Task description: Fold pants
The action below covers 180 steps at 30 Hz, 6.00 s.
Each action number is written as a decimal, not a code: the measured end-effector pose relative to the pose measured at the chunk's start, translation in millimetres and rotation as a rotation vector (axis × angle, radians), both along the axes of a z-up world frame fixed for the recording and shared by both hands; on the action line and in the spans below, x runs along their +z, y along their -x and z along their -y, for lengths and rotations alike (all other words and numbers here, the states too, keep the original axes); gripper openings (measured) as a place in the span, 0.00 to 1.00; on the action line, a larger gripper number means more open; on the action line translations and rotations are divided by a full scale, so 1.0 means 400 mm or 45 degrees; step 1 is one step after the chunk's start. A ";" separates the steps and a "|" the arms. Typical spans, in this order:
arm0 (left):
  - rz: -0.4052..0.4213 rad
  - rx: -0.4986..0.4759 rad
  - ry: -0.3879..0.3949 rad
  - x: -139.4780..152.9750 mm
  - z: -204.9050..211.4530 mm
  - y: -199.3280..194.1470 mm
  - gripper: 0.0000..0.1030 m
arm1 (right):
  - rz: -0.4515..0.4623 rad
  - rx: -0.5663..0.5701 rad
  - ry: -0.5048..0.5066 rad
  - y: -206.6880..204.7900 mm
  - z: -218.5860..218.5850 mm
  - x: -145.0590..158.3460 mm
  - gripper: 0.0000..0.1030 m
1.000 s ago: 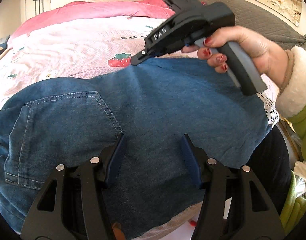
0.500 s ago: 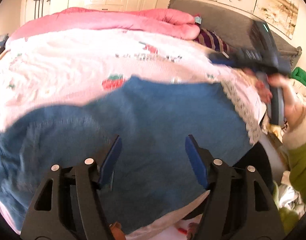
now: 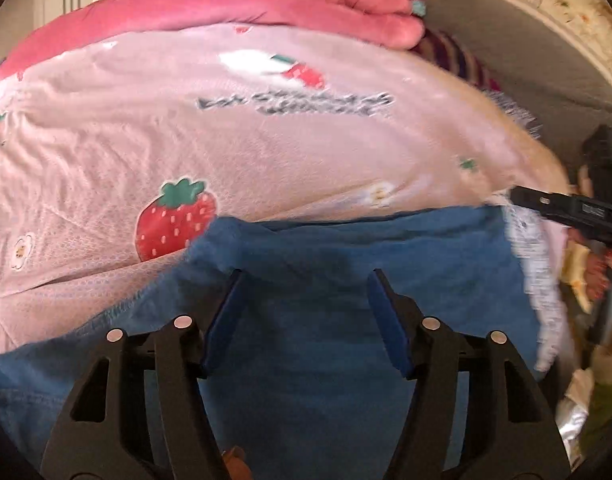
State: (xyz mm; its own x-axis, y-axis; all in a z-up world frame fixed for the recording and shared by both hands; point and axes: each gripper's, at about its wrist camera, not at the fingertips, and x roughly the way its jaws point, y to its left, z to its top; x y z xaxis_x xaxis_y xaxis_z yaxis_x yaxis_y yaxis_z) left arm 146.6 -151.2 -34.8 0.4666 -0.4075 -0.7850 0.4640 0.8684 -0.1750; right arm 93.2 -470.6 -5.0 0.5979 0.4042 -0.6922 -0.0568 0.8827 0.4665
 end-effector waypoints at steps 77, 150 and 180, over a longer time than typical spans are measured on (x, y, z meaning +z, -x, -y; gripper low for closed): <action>0.351 -0.491 -0.105 0.011 0.301 0.526 0.90 | -0.010 0.162 0.093 -0.010 -0.029 -0.035 0.71; 0.007 -0.052 0.414 -0.027 -0.171 0.383 0.13 | -0.252 0.386 0.277 -0.173 -0.667 0.017 0.43; 0.155 0.161 0.330 0.063 -0.333 0.461 0.50 | -0.068 0.666 0.142 -0.062 -0.645 0.080 0.62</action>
